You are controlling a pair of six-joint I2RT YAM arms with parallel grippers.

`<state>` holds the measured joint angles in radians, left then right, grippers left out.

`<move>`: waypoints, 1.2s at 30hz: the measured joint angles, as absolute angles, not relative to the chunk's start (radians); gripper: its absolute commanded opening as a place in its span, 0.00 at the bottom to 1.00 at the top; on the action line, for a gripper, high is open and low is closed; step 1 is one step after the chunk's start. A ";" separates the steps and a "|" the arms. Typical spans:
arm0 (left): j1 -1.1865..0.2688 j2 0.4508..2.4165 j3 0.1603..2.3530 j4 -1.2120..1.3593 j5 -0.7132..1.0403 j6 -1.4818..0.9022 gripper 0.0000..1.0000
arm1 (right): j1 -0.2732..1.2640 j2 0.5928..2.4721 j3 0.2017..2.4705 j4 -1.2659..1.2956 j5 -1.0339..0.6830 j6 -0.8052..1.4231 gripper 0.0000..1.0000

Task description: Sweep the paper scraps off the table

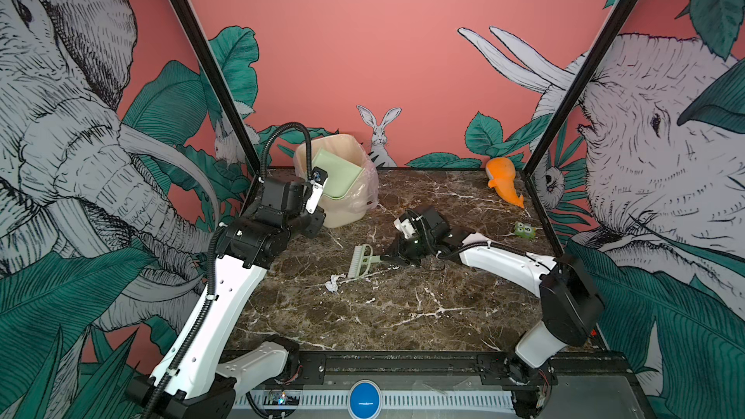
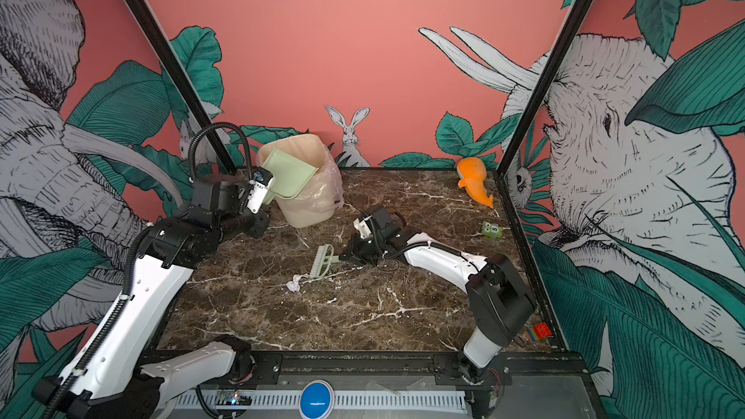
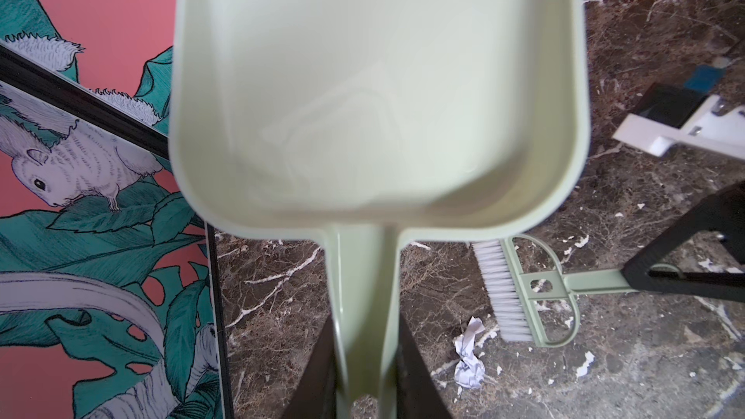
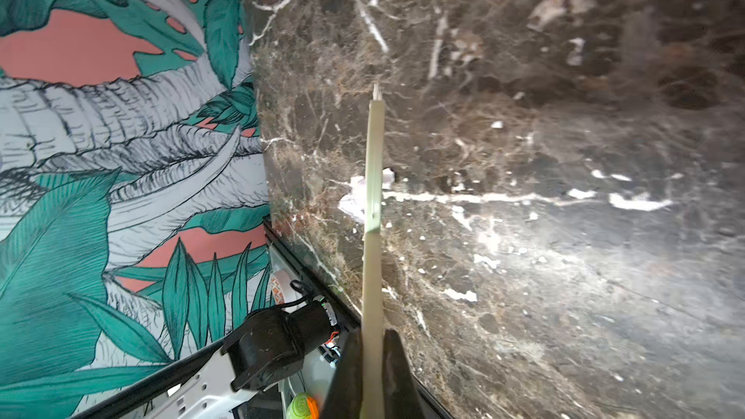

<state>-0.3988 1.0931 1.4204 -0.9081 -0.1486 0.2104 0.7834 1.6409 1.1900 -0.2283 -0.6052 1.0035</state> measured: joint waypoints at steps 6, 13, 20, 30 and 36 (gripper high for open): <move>-0.399 1.094 1.427 -0.922 -0.139 0.205 0.07 | 0.916 1.784 1.389 -0.175 -0.657 0.999 0.00; -0.399 1.090 1.416 -0.931 -0.112 0.191 0.08 | 0.966 1.977 1.421 -0.125 -0.691 1.017 0.00; -0.399 1.072 1.384 -0.939 -0.090 0.184 0.08 | 0.925 1.951 1.287 -0.126 -0.690 1.011 0.00; -0.403 1.060 1.367 -0.950 -0.033 0.183 0.08 | 0.786 1.665 1.110 -0.387 -0.666 0.851 0.00; -0.411 1.039 1.338 -0.970 0.005 0.176 0.08 | 0.650 1.489 1.052 -0.664 -0.632 0.698 0.00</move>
<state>-0.4107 1.0386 1.3376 -0.9699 0.0048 0.1761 0.6502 1.4895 1.0515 -0.6640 -0.6315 0.6979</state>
